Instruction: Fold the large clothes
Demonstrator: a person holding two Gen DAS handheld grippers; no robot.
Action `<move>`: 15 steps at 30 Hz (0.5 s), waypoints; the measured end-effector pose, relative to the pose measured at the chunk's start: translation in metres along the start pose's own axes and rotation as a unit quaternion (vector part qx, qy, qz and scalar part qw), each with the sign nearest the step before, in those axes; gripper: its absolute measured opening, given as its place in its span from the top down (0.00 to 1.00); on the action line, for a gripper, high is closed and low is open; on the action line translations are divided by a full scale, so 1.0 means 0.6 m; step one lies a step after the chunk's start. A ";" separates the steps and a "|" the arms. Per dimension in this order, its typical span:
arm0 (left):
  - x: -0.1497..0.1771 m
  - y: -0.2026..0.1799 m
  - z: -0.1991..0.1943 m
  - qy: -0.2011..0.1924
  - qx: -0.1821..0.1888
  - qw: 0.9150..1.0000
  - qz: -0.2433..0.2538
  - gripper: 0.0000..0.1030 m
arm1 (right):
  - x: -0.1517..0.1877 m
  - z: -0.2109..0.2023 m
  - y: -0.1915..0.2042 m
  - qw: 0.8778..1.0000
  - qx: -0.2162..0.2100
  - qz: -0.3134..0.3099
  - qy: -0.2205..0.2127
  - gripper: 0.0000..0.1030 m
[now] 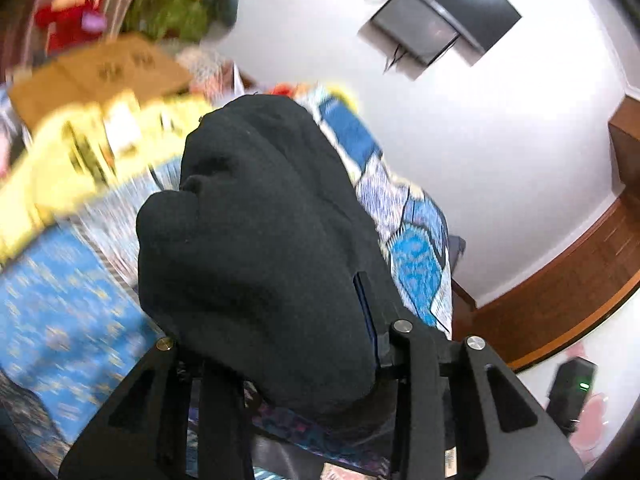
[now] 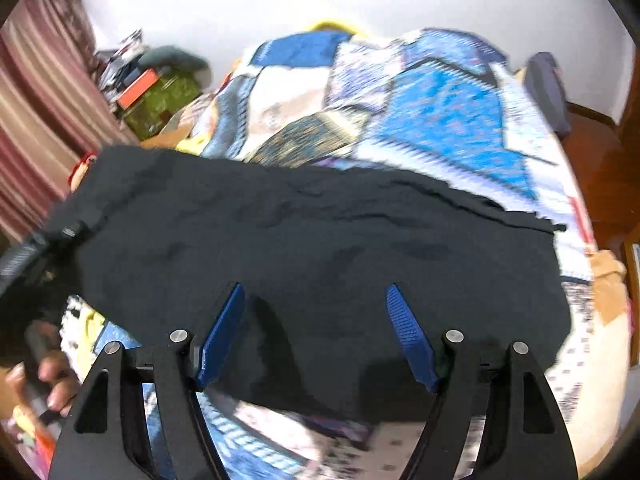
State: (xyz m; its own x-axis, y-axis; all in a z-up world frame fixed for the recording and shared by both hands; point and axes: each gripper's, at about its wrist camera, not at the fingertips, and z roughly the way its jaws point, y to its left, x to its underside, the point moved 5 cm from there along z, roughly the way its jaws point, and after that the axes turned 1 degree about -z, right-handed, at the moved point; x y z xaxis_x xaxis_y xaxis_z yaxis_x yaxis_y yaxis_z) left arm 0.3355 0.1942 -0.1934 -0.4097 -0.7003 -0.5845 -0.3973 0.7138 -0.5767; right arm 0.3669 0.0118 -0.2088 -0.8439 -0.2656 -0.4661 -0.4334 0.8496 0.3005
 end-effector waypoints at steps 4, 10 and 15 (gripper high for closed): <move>-0.014 0.003 -0.070 -0.037 -0.032 0.997 0.058 0.68 | 0.004 0.062 0.072 0.998 -0.010 -0.054 0.017 0.28; 0.011 -0.021 -0.058 -0.023 -0.062 0.990 0.125 0.68 | 0.037 0.133 0.123 0.995 -0.012 -0.081 0.054 0.26; 0.015 -0.041 -0.042 -0.029 -0.071 0.981 0.178 0.68 | 0.035 0.084 0.096 0.994 -0.052 -0.070 0.061 0.30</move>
State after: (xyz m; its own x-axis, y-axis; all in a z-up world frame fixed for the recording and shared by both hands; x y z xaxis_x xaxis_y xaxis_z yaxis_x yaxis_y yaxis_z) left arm 0.3208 0.1702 -0.1699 -0.4977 -0.4035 -0.7677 -0.3501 0.9033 -0.2478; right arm 0.3400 0.0783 -0.2431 -0.8025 -0.4358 -0.4076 -0.5739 0.7505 0.3275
